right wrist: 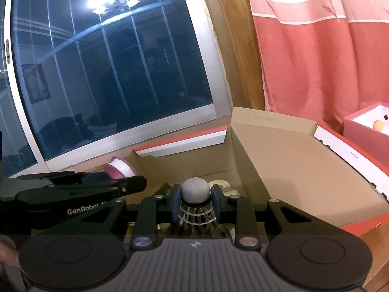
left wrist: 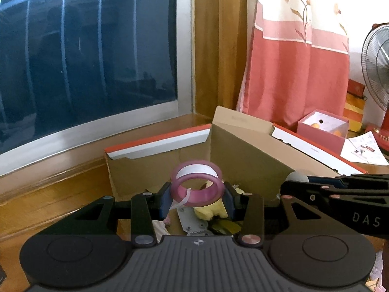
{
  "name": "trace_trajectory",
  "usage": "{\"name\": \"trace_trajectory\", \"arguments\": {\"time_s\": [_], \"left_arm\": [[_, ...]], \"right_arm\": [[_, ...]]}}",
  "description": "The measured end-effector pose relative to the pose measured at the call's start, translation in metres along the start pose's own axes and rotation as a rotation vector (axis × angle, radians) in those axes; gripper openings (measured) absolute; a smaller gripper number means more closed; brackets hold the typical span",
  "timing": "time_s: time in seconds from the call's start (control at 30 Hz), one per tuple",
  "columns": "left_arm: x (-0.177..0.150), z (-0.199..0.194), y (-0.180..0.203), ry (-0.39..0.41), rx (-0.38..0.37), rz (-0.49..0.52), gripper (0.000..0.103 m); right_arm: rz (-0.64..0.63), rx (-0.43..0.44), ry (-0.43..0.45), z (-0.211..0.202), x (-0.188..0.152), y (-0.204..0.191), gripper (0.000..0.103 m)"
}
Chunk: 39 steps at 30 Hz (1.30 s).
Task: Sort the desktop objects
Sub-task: 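Lower the pink tape roll and shuttlecock into the box and open both tools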
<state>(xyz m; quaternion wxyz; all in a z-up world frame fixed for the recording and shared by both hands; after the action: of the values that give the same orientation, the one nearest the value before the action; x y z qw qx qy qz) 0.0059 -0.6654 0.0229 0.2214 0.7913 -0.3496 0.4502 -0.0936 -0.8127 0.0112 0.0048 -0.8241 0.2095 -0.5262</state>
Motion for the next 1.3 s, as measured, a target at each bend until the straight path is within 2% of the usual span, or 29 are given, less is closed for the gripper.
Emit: {"name": "trace_trajectory", "arguments": {"time_s": [1.07,1.17,1.3], "left_arm": [[-0.006,0.007,0.011,-0.025,-0.033,0.008,0.045],[-0.007,0.005,0.010,-0.025,-0.033,0.007,0.049],[-0.009,-0.001,0.007,-0.027,-0.024,0.003,0.056]], "right_arm": [[0.011,-0.049,0.016,-0.010,0.000,0.003,0.031],[0.010,-0.051,0.018,-0.011,0.000,0.003,0.034],[0.011,-0.052,0.014,-0.012,-0.001,0.000,0.044]]}}
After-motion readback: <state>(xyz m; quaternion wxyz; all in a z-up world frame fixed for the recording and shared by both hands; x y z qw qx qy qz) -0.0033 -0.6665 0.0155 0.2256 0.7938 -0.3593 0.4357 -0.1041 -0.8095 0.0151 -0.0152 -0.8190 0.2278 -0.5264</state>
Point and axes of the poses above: each gripper's, at about its wrist camera, not at the fingertips, and z roughly the way its jaws point, y to its right, x to its top, the point moved 6 cm from there along z, roughly the way its jaws point, and after that the axes turned 7 degrees about -x, right-handed, at the moved point
